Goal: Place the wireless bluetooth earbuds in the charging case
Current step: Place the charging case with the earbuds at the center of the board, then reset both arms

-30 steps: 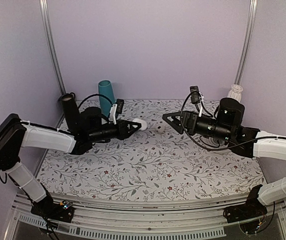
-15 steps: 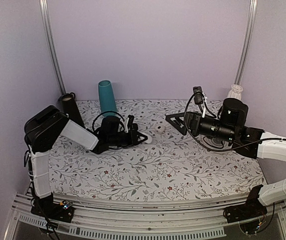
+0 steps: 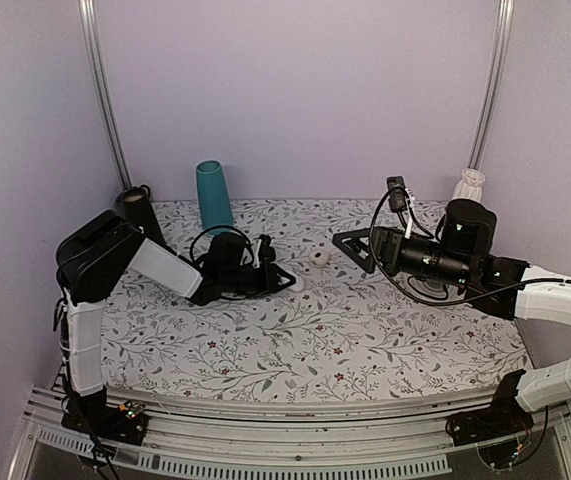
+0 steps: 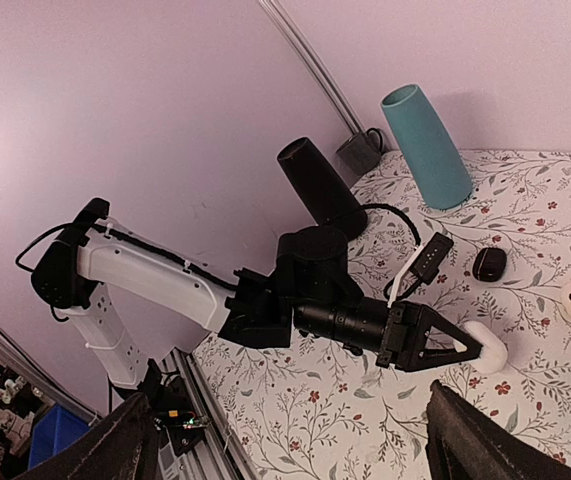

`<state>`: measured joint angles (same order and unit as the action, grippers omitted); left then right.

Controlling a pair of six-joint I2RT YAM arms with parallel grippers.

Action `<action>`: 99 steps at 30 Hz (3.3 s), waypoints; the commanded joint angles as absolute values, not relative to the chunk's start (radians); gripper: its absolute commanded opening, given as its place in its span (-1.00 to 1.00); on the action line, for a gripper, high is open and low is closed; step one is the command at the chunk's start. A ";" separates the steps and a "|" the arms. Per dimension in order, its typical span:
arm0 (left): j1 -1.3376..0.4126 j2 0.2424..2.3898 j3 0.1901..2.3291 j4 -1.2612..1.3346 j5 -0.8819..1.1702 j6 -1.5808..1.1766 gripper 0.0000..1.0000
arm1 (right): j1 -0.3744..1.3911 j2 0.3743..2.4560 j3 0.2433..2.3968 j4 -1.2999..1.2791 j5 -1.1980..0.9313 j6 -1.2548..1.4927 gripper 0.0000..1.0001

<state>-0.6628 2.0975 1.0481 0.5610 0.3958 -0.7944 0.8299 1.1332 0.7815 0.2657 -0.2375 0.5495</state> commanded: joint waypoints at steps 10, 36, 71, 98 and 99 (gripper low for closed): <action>-0.680 2.073 1.069 0.476 0.333 -0.714 0.04 | 0.824 1.132 0.774 0.272 -0.235 0.571 0.86; -0.603 1.360 0.760 0.318 -0.008 -0.416 0.92 | 0.765 1.098 0.767 0.003 0.454 0.520 0.98; -0.299 1.134 0.397 0.518 -0.565 -0.186 0.92 | 0.075 1.536 0.121 1.527 0.133 -0.109 0.98; -0.015 1.528 0.110 1.503 -0.184 -0.012 0.92 | 0.075 1.539 0.161 1.454 0.184 -0.075 0.98; -0.016 1.586 0.085 1.636 -0.142 0.018 0.92 | 0.075 1.539 0.162 1.453 0.183 -0.074 0.98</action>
<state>-0.0250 1.4174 0.1558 1.2423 -0.3191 -0.0441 0.0780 1.5276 0.1436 1.4368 0.1734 -0.0864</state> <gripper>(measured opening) 0.960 0.990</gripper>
